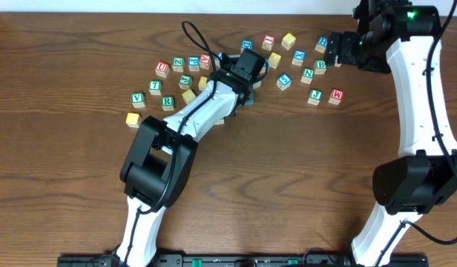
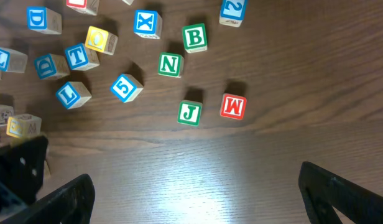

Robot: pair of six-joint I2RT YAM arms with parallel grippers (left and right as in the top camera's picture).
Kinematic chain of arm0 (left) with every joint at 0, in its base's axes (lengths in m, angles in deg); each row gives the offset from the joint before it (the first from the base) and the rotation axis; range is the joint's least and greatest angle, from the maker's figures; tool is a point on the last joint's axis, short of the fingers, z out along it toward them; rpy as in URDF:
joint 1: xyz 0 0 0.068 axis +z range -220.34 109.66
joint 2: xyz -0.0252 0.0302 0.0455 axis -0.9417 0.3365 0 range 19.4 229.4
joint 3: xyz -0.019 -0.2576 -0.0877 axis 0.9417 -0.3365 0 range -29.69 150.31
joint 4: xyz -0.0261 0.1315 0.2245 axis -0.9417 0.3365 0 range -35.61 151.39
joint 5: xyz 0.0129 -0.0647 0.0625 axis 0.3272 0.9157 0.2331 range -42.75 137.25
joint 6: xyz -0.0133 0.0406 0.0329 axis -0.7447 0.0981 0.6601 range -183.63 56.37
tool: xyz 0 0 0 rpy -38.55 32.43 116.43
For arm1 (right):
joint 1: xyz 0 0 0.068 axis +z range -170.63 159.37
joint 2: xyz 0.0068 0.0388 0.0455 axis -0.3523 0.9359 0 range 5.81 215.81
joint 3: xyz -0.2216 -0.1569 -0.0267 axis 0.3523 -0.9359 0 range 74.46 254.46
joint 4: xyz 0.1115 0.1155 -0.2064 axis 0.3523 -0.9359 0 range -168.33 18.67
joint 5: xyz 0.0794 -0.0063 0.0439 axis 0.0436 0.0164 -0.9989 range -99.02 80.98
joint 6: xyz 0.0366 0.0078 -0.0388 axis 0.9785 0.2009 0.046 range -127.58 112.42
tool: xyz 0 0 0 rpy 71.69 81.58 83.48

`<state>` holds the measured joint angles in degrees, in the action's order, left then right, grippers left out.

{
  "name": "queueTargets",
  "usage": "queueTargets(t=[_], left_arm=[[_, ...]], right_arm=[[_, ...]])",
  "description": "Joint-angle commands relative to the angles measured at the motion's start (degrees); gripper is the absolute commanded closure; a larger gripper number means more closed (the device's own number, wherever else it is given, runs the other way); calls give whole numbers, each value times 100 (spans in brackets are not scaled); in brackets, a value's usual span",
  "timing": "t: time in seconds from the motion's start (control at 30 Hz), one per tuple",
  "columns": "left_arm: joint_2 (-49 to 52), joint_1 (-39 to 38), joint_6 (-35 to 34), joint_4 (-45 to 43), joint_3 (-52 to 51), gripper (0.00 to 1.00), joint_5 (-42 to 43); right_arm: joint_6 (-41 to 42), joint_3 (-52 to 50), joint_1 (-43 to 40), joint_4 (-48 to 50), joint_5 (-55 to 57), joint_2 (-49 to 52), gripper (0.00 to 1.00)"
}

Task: Spell out ROBOT
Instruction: 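Carry the O block and set it right of the R block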

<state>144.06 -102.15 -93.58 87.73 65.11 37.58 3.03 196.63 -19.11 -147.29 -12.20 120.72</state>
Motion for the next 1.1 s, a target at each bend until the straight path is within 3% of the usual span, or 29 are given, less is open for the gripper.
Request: queueTargets(t=[0.0, 0.23, 1.07], left_arm=[[-186, -111, -17, 380, 107, 65, 463], [-186, -164, -166, 824, 105, 65, 470], [9, -164, -382, 688, -24, 64, 260]], right_arm=[[-61, 24, 2, -15, 26, 72, 1], [-57, 24, 9, -15, 24, 72, 1], [-37, 24, 9, -85, -17, 72, 1]])
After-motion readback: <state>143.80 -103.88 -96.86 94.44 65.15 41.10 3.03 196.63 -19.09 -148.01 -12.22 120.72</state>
